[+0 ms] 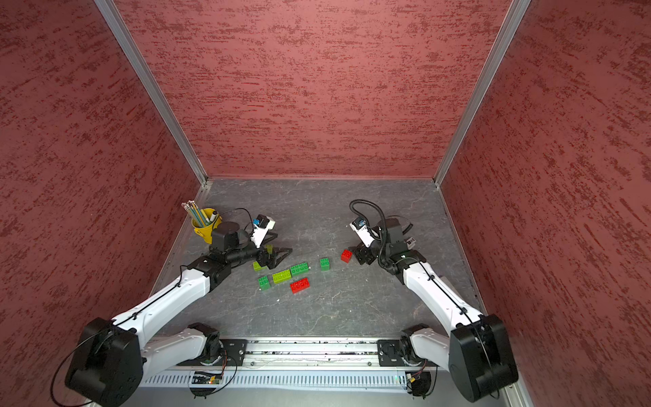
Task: Assemble a spoon with lego
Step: Adjust the lego brick at the center of the board.
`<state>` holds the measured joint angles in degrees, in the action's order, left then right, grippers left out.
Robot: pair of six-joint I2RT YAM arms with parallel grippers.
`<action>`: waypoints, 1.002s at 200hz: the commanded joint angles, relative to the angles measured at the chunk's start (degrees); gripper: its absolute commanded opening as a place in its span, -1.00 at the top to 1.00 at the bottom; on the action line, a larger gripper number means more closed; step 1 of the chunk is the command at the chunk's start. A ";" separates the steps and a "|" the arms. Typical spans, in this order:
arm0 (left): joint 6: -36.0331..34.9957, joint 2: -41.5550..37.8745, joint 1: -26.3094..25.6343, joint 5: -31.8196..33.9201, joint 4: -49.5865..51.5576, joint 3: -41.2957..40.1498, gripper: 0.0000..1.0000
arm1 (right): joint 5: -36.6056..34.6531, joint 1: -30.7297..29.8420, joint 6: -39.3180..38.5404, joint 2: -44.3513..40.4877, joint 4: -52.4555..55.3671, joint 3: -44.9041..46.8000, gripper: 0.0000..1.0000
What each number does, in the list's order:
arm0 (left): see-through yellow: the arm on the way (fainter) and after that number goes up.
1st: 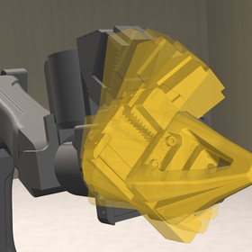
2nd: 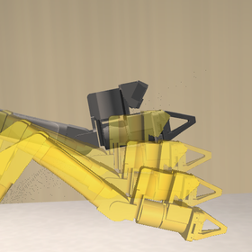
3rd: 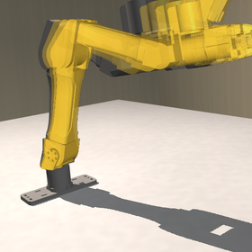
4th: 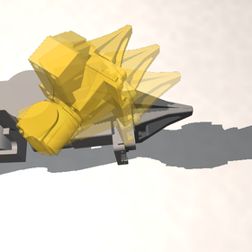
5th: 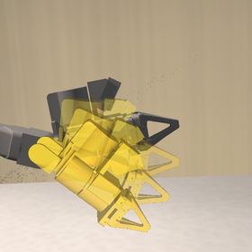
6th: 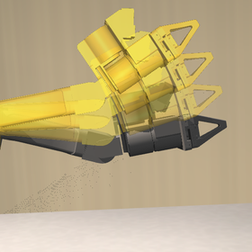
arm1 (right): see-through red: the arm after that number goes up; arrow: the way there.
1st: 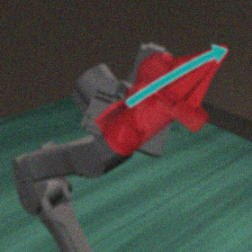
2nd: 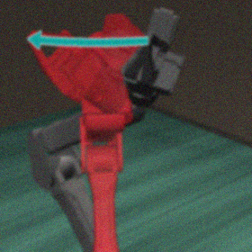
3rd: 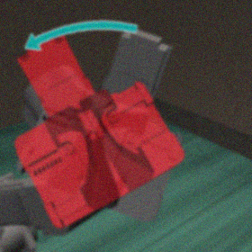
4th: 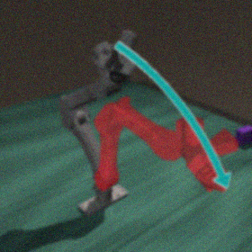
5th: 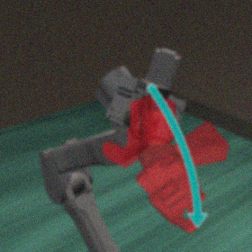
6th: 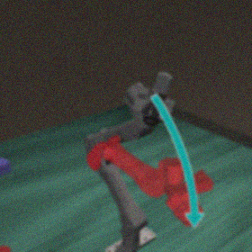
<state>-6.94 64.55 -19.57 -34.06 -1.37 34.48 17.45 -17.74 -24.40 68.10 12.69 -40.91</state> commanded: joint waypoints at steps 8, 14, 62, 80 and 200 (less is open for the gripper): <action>-2.93 1.23 -1.66 -0.50 1.32 0.23 -0.99 | 2.36 -1.29 -3.88 4.70 2.92 -2.62 -0.55; -3.41 1.51 -1.93 -0.31 1.96 0.39 -1.00 | 2.13 -1.56 -4.29 5.93 3.13 -3.12 -0.52; -4.96 2.68 -3.76 1.33 3.81 0.92 -0.99 | 3.10 -3.28 -7.42 13.05 3.24 -5.54 -0.38; -5.40 3.10 -4.19 1.96 4.64 1.19 -0.99 | 3.25 -3.89 -8.32 14.85 4.03 -6.60 -0.35; -5.94 4.00 -4.95 3.54 5.81 1.82 -0.99 | 0.18 -5.97 -13.17 23.30 5.16 -8.93 0.03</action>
<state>-11.64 67.94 -24.12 -31.00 3.86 34.74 18.83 -23.09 -35.64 90.37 17.23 -48.14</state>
